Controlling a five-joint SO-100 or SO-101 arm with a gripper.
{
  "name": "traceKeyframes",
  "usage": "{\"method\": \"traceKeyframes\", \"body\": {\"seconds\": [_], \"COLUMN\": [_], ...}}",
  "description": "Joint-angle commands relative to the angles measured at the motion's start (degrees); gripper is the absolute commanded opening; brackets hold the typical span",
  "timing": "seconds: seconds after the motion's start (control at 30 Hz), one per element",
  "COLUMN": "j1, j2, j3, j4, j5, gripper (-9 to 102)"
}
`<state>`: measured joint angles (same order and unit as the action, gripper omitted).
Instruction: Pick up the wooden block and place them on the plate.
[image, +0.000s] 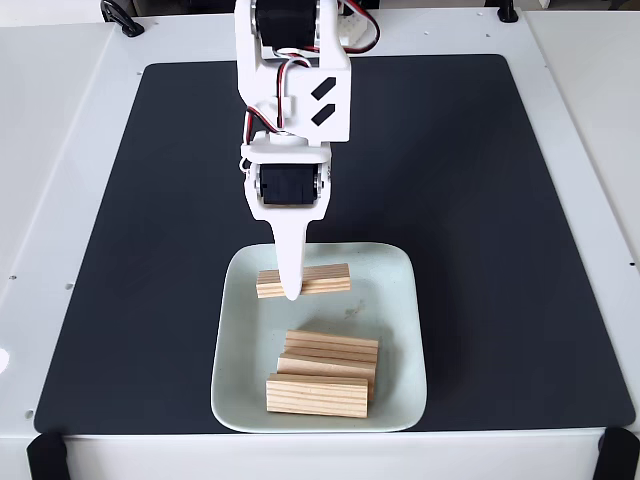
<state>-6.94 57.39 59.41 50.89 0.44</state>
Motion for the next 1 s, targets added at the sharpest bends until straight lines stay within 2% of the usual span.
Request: {"method": "traceKeyframes", "body": {"seconds": [0.0, 0.07, 0.27, 0.33, 0.5, 0.6, 0.67, 0.8, 0.97], "j1": [-0.3, -0.3, -0.2, -0.2, -0.2, -0.2, 0.0, 0.4, -0.1], "j2": [0.7, 0.7, 1.3, 1.4, 1.6, 1.7, 1.8, 2.1, 7.1], "j3": [-0.4, -0.2, 0.0, 0.0, 0.1, 0.1, 0.1, 0.1, 3.9], "j4": [0.1, 0.1, 0.4, 0.7, 0.8, 0.8, 0.8, 0.8, 0.1], "j5": [0.6, 0.6, 0.6, 0.6, 0.1, 0.0, 0.3, 0.5, -0.2], "gripper": [0, 5, 31, 35, 33, 28, 21, -1, -1]}}
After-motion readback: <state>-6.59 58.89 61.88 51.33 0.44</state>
